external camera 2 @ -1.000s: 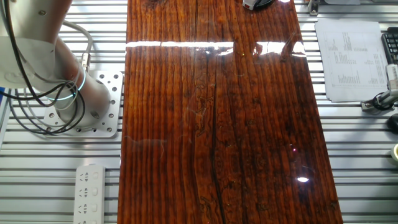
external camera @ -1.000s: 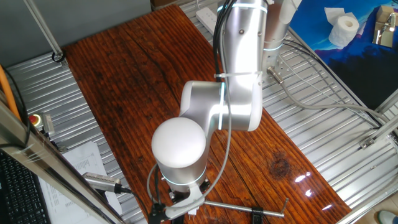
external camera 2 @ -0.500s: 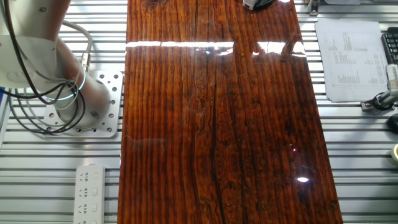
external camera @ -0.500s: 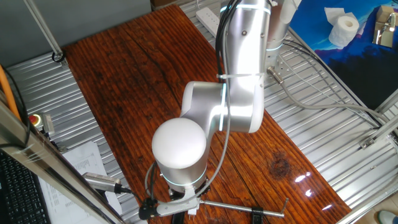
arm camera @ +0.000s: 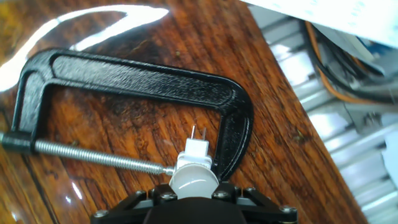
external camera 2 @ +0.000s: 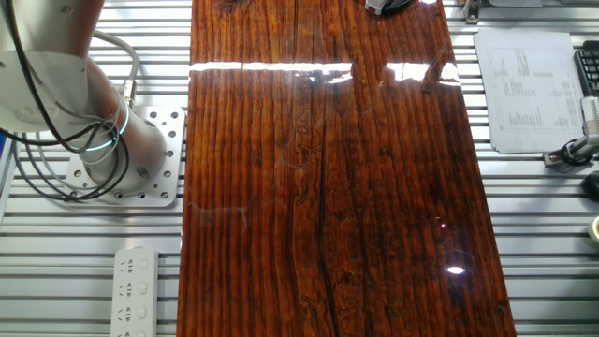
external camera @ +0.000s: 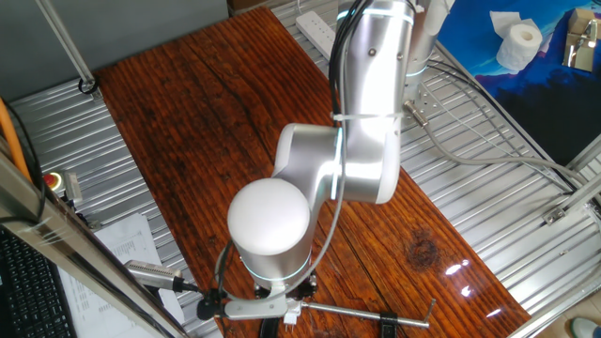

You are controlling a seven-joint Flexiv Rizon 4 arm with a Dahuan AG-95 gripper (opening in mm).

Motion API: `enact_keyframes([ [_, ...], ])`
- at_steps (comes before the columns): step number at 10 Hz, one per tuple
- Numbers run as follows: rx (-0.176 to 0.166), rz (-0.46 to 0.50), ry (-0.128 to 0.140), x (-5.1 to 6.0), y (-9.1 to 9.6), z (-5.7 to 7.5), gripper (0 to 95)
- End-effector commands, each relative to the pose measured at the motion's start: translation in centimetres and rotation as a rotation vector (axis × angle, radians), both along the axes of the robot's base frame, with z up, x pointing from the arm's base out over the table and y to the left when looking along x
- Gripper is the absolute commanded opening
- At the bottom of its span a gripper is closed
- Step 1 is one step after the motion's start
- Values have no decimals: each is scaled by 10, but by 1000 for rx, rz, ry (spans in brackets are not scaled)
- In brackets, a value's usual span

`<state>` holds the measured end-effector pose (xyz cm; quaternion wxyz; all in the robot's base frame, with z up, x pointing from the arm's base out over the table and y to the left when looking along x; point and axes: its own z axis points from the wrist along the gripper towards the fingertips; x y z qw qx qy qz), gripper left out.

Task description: Install the light bulb by rotating it

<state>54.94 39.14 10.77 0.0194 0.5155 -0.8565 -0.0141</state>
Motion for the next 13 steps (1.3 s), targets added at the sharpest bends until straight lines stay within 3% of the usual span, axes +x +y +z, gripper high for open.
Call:
enact_keyframes([
  [1, -4, -129, 1, 1, 0, 0, 190],
  [5, -18, -318, 9, 1, 0, 0, 190],
  [13, -36, -567, 16, 1, 0, 0, 190],
])
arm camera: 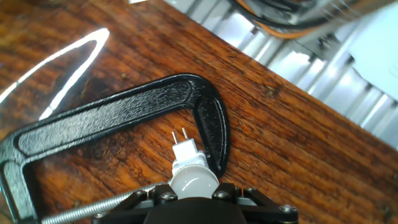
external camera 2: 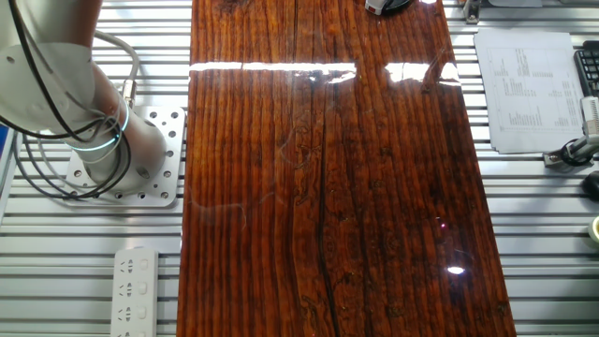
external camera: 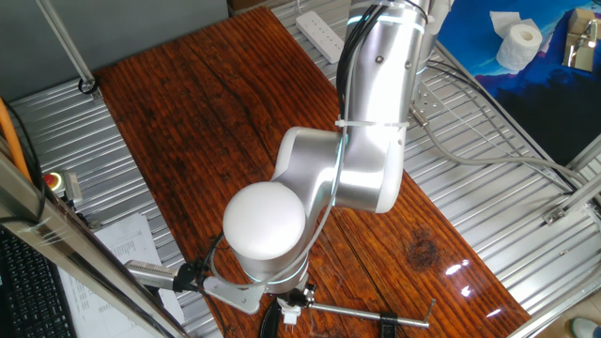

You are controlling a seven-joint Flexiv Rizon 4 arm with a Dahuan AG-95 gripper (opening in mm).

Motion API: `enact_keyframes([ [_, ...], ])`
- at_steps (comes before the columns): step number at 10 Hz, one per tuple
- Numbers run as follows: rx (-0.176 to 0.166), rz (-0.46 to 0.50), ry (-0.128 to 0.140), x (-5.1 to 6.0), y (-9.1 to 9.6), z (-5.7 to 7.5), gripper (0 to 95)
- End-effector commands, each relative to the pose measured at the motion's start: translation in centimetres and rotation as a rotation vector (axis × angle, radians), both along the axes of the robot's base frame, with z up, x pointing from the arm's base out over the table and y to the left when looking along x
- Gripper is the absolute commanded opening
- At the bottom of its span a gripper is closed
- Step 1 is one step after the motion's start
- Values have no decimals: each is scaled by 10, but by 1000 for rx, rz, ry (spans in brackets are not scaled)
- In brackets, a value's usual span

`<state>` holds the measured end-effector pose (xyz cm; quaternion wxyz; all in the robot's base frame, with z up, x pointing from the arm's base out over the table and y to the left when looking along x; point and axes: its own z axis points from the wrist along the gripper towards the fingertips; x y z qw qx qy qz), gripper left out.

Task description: Install the light bulb by rotating it

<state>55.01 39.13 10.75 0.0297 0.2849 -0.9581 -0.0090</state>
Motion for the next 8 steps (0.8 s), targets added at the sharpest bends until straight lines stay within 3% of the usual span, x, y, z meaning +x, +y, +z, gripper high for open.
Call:
enact_keyframes([
  [1, -5, -73, 1, 0, 0, 0, 190],
  [6, -14, -242, 15, 0, 0, 0, 190],
  [8, -26, -384, 19, 0, 0, 0, 190],
])
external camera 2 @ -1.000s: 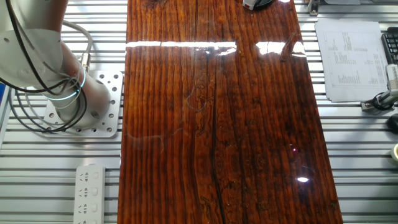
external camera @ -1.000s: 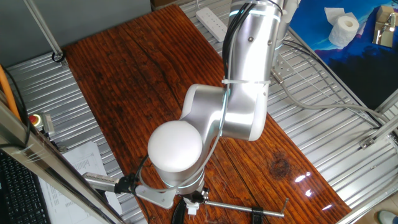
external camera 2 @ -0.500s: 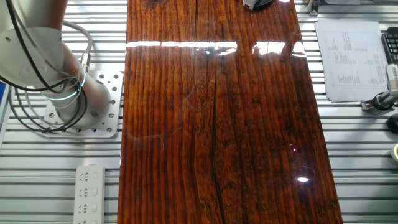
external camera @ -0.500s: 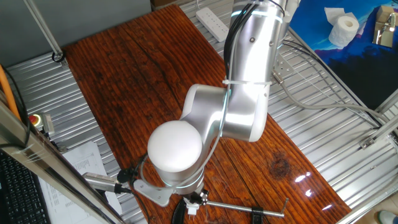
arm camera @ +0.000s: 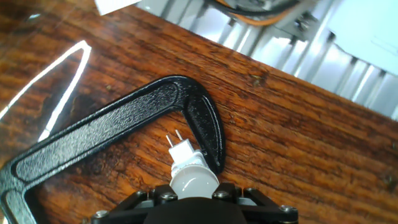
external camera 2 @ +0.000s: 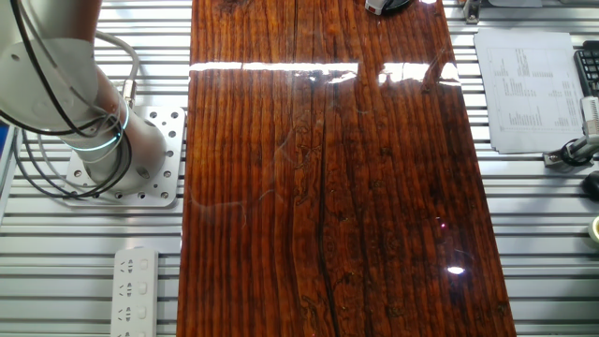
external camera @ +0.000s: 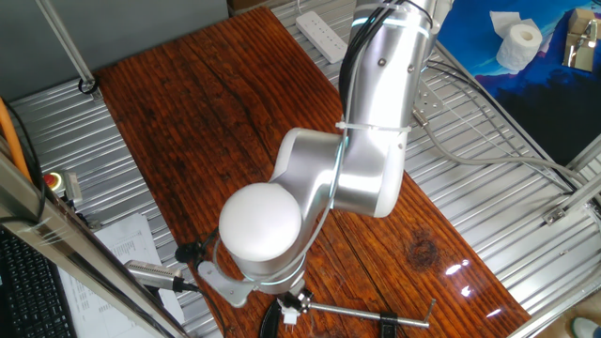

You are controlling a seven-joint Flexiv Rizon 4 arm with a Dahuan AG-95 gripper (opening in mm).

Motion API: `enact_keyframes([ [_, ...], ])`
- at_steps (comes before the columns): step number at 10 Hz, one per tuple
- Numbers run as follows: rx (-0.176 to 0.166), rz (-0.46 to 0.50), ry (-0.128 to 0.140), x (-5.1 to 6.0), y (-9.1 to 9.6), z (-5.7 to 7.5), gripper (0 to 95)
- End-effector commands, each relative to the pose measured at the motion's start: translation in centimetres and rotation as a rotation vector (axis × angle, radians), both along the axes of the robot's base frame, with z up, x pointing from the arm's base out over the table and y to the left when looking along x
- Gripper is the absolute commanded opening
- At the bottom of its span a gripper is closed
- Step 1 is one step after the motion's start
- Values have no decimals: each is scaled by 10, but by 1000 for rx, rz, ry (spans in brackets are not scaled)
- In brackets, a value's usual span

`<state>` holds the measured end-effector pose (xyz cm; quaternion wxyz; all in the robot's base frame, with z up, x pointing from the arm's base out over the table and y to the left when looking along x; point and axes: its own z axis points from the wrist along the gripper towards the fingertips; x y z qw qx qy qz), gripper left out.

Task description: Install the light bulb by rotating it

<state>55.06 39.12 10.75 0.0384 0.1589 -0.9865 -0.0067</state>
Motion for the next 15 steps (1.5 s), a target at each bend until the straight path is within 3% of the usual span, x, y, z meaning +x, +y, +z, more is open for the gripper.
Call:
enact_keyframes([
  [1, -13, -181, 2, 0, 0, 0, 190],
  [5, -17, -267, 8, 0, -1, 0, 190],
  [7, -1, -373, 11, 0, -1, 0, 190],
  [11, -10, -526, 15, -1, -1, 1, 190],
  [12, -6, -542, 15, -1, -1, 1, 380],
  [15, -12, -566, 17, -1, -2, 0, 380],
])
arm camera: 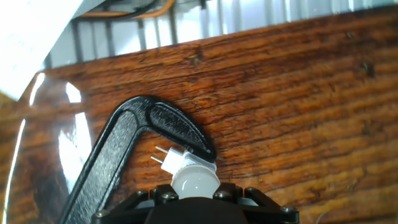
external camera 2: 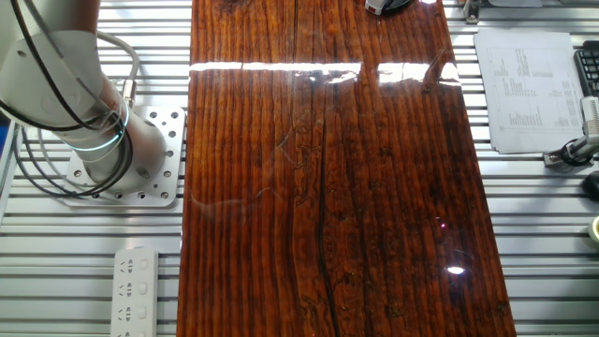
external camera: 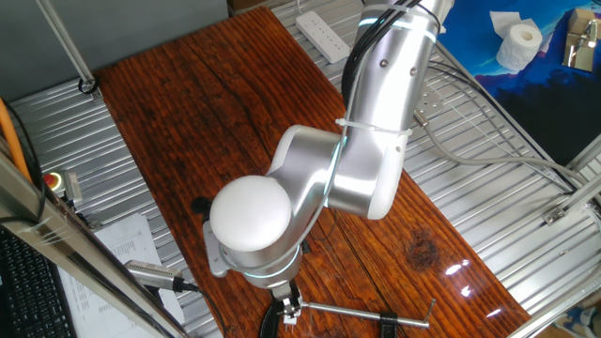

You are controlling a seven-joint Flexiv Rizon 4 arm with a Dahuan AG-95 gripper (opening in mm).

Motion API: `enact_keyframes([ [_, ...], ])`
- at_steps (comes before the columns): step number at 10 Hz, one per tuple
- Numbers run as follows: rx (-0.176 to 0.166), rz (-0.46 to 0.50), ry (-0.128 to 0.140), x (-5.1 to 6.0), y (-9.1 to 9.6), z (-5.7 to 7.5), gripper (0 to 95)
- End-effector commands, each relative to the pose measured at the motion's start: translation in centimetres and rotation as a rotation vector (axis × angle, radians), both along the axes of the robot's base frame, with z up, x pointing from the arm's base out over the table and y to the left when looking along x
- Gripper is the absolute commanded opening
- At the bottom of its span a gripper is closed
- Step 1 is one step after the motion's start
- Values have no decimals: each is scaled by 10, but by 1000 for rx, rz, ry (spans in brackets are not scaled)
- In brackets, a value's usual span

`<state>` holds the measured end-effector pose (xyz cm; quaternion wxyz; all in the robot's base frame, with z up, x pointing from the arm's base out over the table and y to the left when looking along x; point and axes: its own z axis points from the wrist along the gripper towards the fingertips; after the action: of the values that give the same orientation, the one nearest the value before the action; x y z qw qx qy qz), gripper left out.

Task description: Install the light bulb by rotating it

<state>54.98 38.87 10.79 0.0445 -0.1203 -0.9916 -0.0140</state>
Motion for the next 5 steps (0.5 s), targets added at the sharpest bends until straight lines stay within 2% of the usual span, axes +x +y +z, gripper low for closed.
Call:
enact_keyframes([
  [1, -6, -3, 0, -1, 0, 0, 380],
  [2, -6, -1, -1, -1, 0, 0, 570],
  [4, 6, 7, -15, -1, 0, 0, 570],
  [5, 8, 13, -18, -1, 0, -1, 760],
])
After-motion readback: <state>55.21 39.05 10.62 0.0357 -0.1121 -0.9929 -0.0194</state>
